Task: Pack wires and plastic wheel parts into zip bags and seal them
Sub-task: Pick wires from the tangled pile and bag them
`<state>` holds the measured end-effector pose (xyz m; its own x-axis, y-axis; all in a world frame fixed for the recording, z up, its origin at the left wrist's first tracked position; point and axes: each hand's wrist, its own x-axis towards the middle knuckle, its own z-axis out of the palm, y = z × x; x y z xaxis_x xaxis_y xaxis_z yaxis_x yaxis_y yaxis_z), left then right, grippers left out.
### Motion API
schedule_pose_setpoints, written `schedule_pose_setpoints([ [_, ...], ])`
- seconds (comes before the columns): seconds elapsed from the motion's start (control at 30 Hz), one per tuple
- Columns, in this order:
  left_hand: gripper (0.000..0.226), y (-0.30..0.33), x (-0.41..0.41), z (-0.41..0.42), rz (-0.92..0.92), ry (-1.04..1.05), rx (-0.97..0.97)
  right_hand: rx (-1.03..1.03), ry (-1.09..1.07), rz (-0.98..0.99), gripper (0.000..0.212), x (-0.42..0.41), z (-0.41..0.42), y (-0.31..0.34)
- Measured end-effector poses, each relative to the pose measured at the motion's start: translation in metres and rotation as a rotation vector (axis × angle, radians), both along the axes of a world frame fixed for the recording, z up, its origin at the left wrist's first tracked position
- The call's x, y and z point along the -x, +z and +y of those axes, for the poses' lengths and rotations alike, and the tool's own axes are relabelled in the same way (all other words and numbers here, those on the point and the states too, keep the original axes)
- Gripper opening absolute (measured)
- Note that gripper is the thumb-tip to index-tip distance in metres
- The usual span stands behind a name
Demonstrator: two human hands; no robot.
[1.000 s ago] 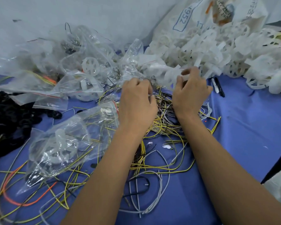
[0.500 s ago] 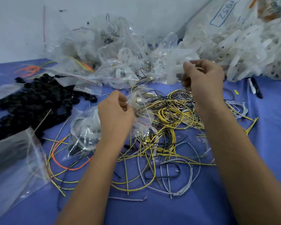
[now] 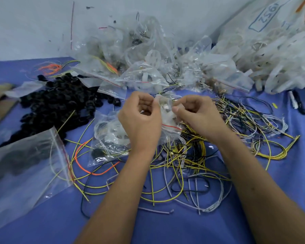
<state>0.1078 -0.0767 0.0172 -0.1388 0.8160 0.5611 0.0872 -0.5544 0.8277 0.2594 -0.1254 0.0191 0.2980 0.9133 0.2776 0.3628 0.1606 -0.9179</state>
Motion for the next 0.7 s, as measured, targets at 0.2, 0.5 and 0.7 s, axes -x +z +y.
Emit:
schedule_pose_setpoints([
  [0.2,0.013,0.006,-0.004,-0.007,0.126,-0.065,-0.179,-0.077,0.152,-0.132,0.012,0.014,0.0,0.004],
  [0.5,0.015,0.016,-0.014,-0.019,0.224,-0.194,-0.397,-0.056,0.373,-0.128,0.05,0.036,-0.011,0.002],
  [0.7,0.016,0.016,-0.018,-0.02,0.181,-0.209,-0.376,-0.136,0.216,-0.258,0.035,0.047,-0.008,0.004],
])
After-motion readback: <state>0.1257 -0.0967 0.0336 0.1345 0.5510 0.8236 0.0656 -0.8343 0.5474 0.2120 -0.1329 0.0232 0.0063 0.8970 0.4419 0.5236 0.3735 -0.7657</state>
